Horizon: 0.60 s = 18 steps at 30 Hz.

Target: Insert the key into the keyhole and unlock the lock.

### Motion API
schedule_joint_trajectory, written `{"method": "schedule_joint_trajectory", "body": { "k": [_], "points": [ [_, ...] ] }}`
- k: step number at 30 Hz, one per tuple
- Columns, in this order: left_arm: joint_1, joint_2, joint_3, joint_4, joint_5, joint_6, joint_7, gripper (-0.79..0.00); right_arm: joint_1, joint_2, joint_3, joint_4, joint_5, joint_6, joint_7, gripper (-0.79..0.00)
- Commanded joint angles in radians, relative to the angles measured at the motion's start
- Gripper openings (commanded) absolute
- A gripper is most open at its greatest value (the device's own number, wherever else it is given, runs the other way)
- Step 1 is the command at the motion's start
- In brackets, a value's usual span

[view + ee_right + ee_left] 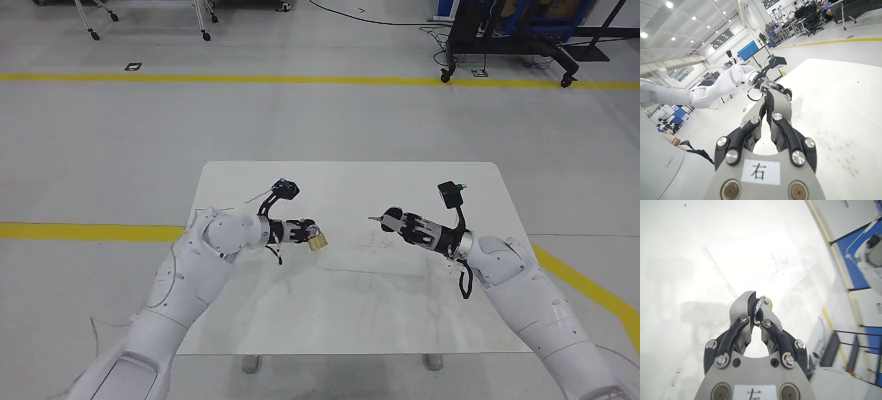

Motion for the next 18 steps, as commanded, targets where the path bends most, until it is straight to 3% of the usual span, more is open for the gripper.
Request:
{"method": "schedule_joint_trajectory", "body": {
  "k": [1, 7, 9, 18],
  "points": [
    [-0.07, -0.026, 0.028, 0.115, -0.143, 0.024, -0.061, -0.785, 0.0, 0.0, 0.0, 0.0, 0.0, 0.0, 0.0, -0.785],
    [-0.202, -0.108, 0.076, 0.381, -0.477, 0.086, -0.268, -0.785, 0.0, 0.0, 0.0, 0.0, 0.0, 0.0, 0.0, -0.785],
    [-0.223, -0.126, 0.076, 0.445, -0.563, 0.035, -0.368, -0.785, 0.0, 0.0, 0.0, 0.0, 0.0, 0.0, 0.0, -0.785],
    [-0.226, -0.127, 0.077, 0.456, -0.568, 0.026, -0.38, -0.785, 0.0, 0.0, 0.0, 0.0, 0.0, 0.0, 0.0, -0.785]
  ]
}}
